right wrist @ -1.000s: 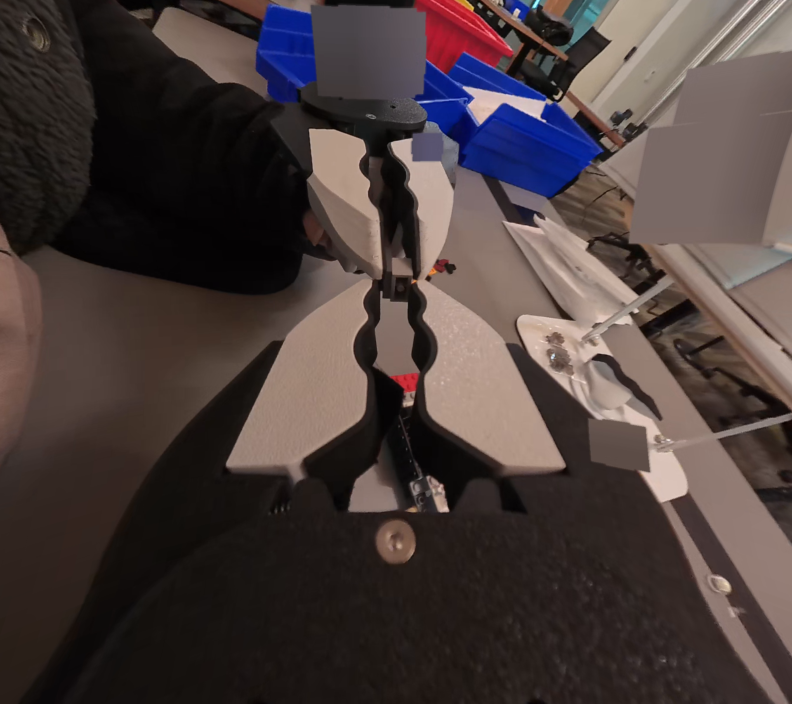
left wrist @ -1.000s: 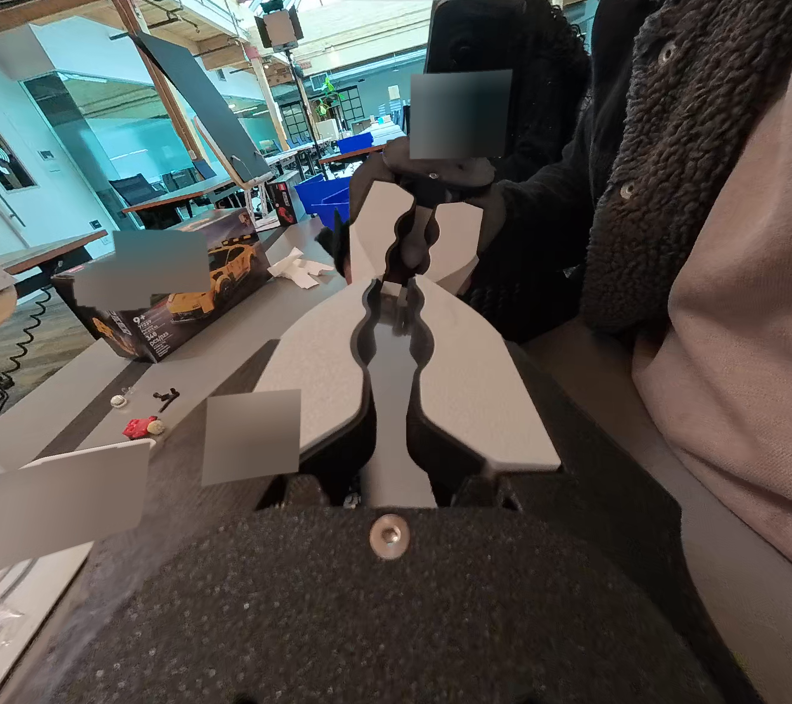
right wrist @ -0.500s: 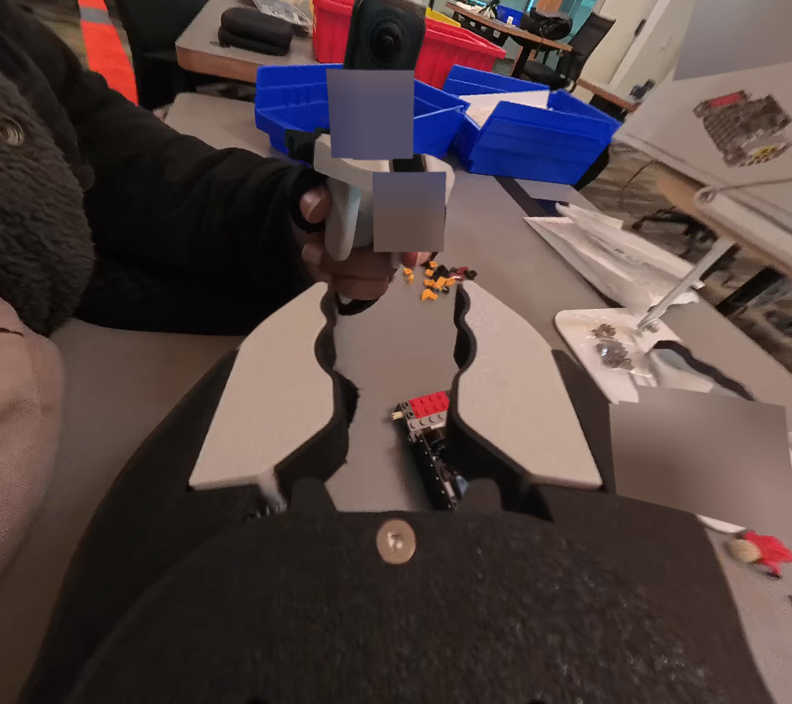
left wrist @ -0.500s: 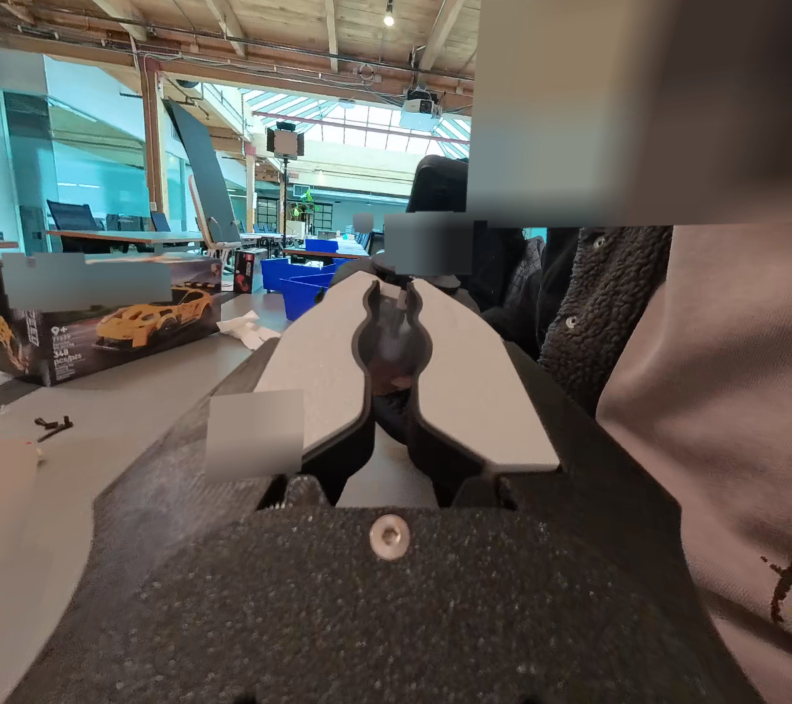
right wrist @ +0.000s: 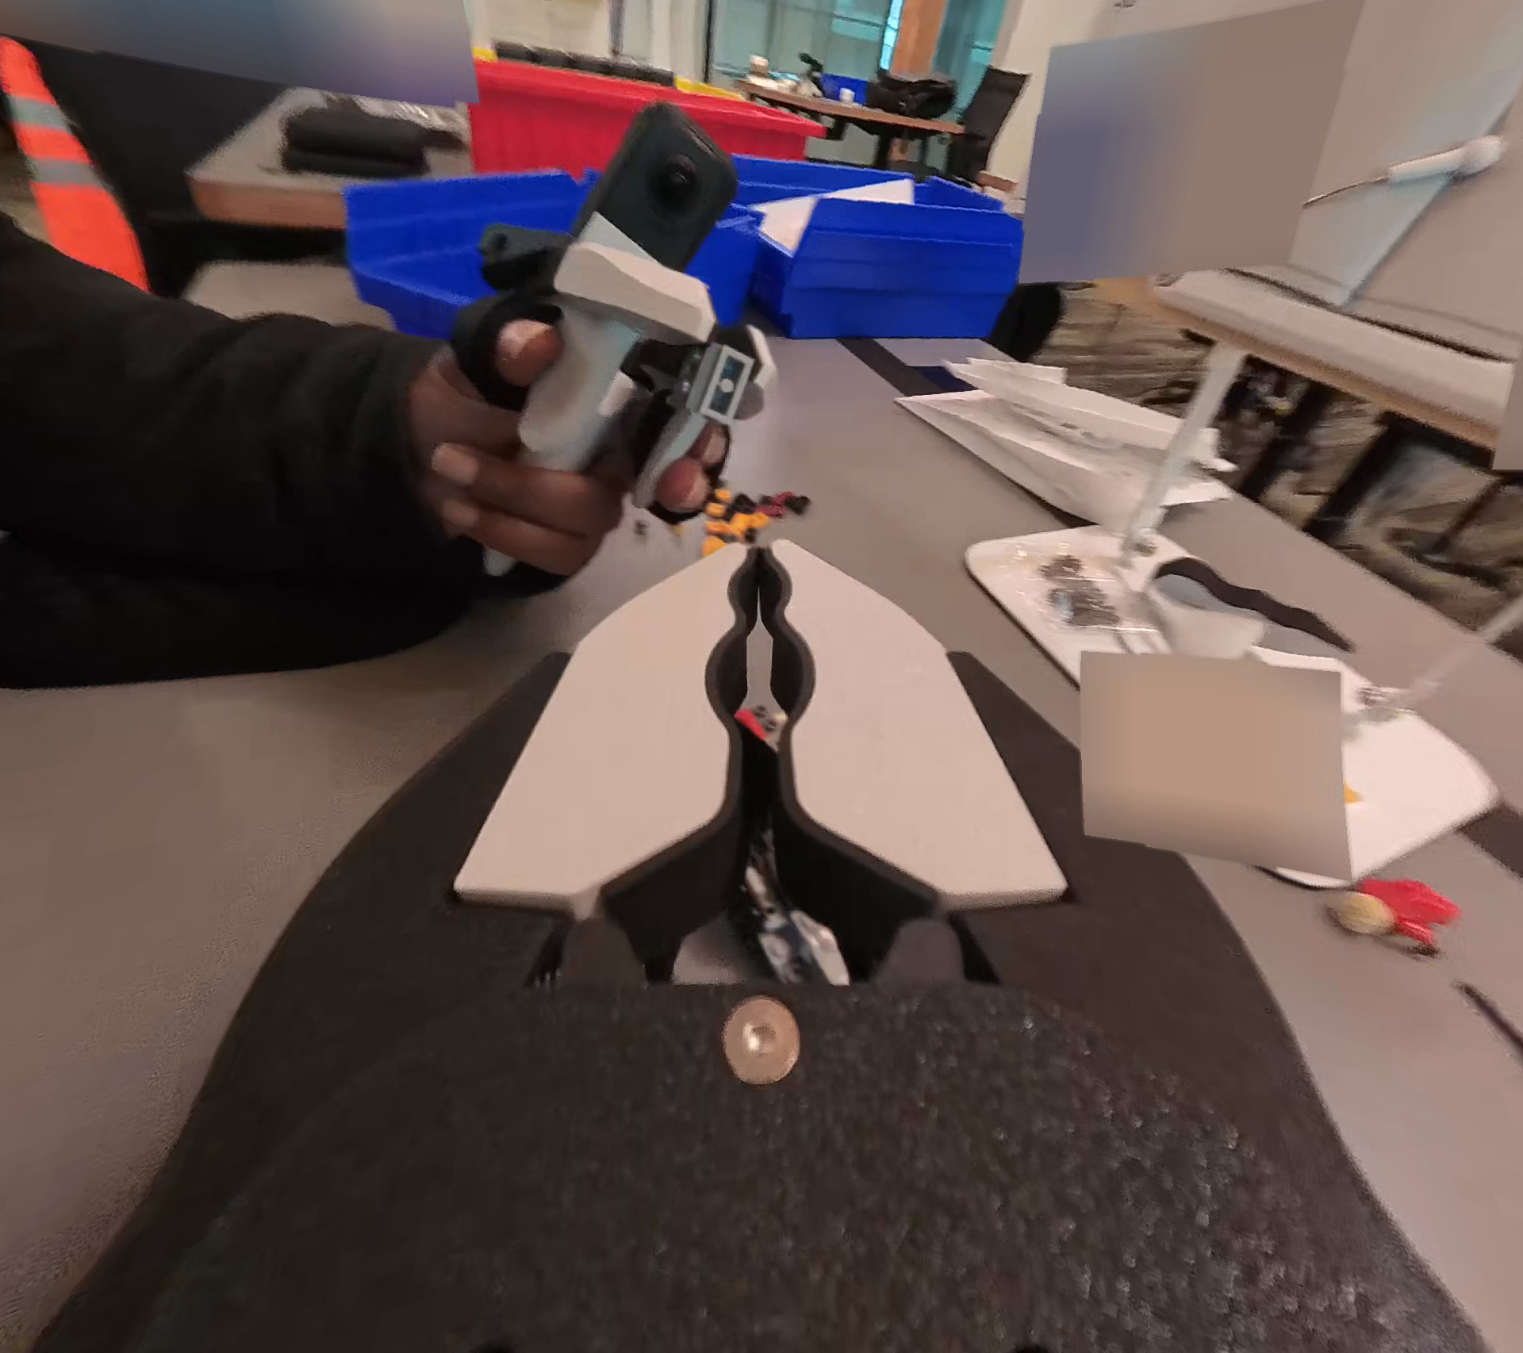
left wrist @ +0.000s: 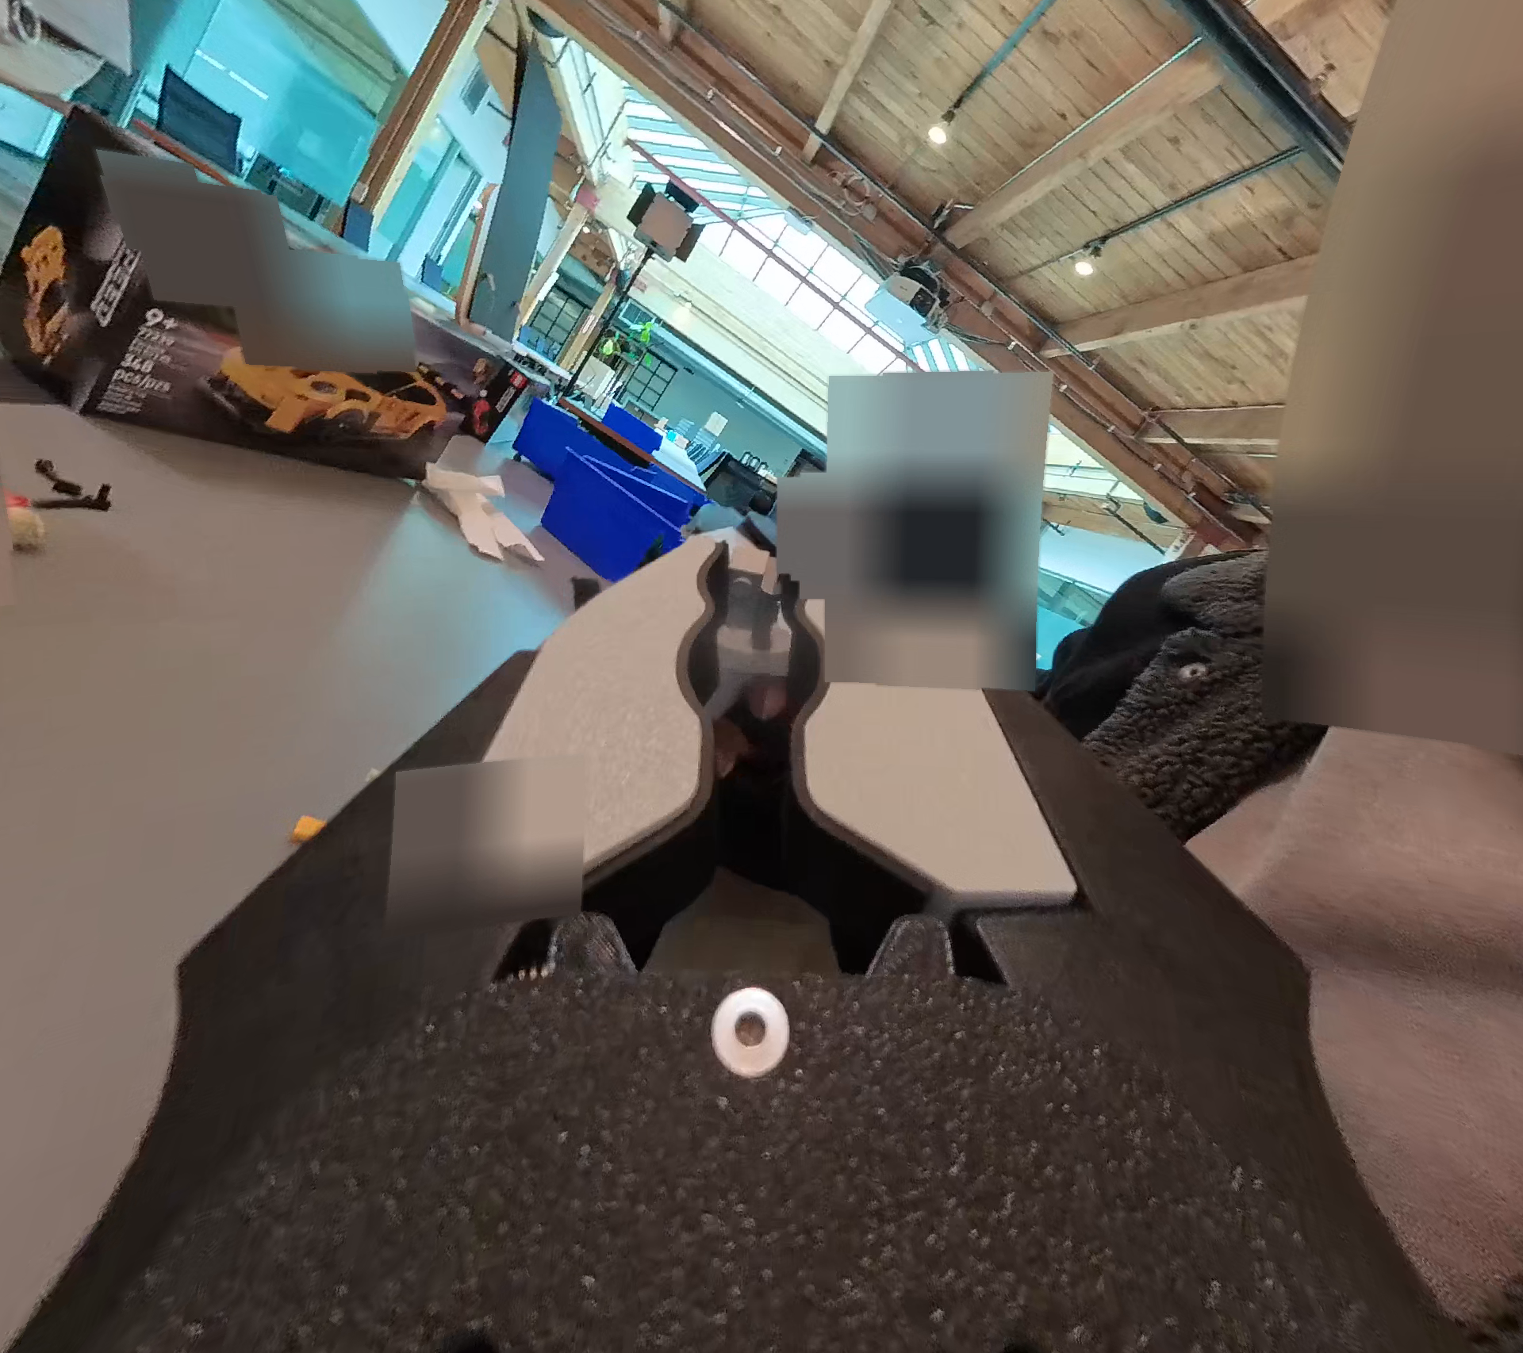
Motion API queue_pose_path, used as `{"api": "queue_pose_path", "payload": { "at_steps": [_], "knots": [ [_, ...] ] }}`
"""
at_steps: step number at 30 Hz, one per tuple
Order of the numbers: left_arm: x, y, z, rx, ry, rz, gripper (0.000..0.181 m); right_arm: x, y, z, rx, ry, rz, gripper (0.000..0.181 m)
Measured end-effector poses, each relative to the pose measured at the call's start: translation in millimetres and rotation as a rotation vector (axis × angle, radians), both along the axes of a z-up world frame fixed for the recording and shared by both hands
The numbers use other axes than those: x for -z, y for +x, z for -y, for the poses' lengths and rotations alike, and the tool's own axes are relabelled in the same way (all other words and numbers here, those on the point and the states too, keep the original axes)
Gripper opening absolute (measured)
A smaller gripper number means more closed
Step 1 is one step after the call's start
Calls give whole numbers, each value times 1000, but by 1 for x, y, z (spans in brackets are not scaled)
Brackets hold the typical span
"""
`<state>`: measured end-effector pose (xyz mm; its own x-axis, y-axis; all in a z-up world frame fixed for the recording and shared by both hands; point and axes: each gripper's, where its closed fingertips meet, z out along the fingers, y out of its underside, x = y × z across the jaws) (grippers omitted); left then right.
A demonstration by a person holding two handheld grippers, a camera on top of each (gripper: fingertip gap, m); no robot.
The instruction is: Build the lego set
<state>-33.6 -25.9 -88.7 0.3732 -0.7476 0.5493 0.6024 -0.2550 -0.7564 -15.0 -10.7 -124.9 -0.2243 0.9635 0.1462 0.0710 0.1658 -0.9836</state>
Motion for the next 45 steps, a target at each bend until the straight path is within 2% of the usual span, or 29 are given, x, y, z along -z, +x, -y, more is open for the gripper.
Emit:
{"api": "queue_pose_path", "payload": {
  "at_steps": [1,4,6,10,12,13,16,18,22,26,33,39,45],
  "knots": [
    [2,0,-1,-4,-9,-7,12,0,0,-4,37,53,-6,0],
    [10,1,-4,-29,-29,-59,12,-2,0,-14,134,196,-42,0],
    [14,2,-5,-45,-34,-106,11,-2,0,-14,143,185,-32,3],
    [20,5,-7,-62,-39,-171,12,17,-8,-15,118,131,94,41],
    [22,6,-8,-74,-39,-204,12,23,-11,-12,97,120,126,49],
    [23,6,-8,-79,-37,-215,12,23,-12,-10,87,117,123,46],
    [25,5,-9,-97,-39,-240,12,11,-9,-13,117,158,28,13],
    [27,4,-10,-104,-40,-252,12,9,-8,-13,116,163,21,10],
    [29,4,-11,-108,-41,-273,12,12,-8,-9,86,103,35,18],
    [29,6,-10,-95,-38,-285,12,7,-5,-1,48,78,9,0],
    [31,12,-7,-55,-34,-316,12,5,-1,2,16,38,13,2],
    [33,22,0,-12,11,-388,12,1,4,14,-113,-136,55,18],
    [31,33,8,29,69,-426,12,-1,6,30,-227,-272,78,18]
  ]
}}
